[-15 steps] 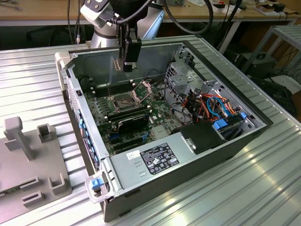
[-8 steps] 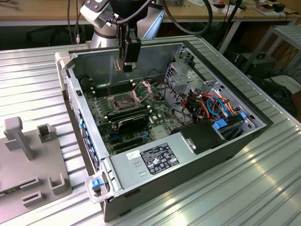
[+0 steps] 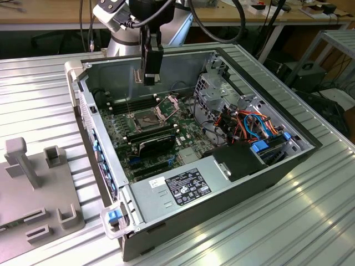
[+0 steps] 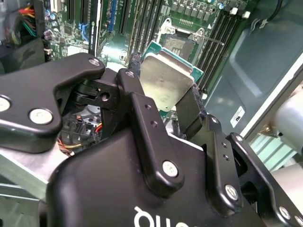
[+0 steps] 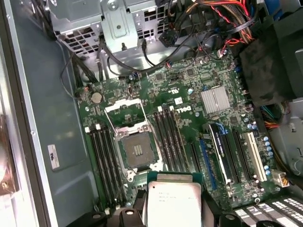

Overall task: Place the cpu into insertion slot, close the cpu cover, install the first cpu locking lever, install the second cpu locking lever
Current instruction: 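Place the cpu into insertion slot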

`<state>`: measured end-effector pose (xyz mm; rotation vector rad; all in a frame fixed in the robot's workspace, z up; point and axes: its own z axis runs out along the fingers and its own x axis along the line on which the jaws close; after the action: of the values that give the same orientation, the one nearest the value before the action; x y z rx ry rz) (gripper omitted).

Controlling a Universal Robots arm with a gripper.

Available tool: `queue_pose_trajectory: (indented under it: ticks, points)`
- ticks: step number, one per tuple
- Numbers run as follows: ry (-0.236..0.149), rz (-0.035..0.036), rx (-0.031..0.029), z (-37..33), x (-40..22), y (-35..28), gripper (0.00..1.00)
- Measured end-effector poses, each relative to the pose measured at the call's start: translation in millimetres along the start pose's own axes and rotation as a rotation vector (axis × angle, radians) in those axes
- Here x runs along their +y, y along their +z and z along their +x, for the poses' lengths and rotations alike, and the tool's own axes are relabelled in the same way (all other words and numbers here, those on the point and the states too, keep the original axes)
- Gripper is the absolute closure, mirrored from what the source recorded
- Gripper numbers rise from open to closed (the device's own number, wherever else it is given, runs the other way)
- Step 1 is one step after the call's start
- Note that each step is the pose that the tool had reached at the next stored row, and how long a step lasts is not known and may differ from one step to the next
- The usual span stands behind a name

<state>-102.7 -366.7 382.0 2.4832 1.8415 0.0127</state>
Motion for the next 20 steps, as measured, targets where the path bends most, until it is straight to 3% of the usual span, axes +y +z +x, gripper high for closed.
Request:
queue_pose_trajectory:
  ticks: [2, 6, 7, 8, 20]
  points:
    - [0.036, 0.0008, -0.0017, 0.5, -0.2, 0.4, 0.45]
    - [0.044, 0.0011, -0.002, 2.9, -0.9, 0.6, 0.45]
    - [0.054, 0.0013, -0.0024, 11.3, -3.5, 2.0, 0.45]
    - [0.055, 0.0013, -0.0025, 11.9, -3.6, 2.2, 0.45]
    - [0.055, 0.0014, -0.0026, 12.1, -3.9, 7.8, 0.45]
